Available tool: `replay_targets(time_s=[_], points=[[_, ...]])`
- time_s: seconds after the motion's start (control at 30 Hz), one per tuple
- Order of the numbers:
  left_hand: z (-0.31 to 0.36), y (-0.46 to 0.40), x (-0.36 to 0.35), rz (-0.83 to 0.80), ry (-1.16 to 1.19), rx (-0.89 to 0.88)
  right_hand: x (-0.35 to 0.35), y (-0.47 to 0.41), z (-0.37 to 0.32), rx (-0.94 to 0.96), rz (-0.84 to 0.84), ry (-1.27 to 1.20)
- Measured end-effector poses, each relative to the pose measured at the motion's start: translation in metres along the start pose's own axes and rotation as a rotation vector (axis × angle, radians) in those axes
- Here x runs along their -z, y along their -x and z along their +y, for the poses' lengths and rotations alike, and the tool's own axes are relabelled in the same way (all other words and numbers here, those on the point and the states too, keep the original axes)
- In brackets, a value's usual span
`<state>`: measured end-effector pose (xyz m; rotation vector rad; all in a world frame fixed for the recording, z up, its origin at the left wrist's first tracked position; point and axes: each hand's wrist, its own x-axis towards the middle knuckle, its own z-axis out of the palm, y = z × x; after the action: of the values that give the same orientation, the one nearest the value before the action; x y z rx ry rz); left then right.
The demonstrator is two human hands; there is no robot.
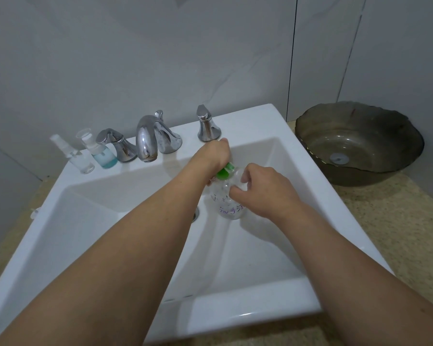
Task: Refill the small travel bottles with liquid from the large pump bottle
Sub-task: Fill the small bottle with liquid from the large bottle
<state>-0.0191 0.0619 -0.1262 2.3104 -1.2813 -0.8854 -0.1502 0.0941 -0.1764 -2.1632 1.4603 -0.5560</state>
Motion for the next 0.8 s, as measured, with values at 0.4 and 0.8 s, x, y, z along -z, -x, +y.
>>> replay_targets(time_s=[0.4,0.8], points=[[0.000,-0.009,0.023,-0.317,0.071,0.147,0.005,0.002,-0.005,0.051,0.059,-0.007],[0.003,-0.004,0.010,-0.164,-0.013,0.075,0.004,0.001,-0.004,0.026,0.024,0.011]])
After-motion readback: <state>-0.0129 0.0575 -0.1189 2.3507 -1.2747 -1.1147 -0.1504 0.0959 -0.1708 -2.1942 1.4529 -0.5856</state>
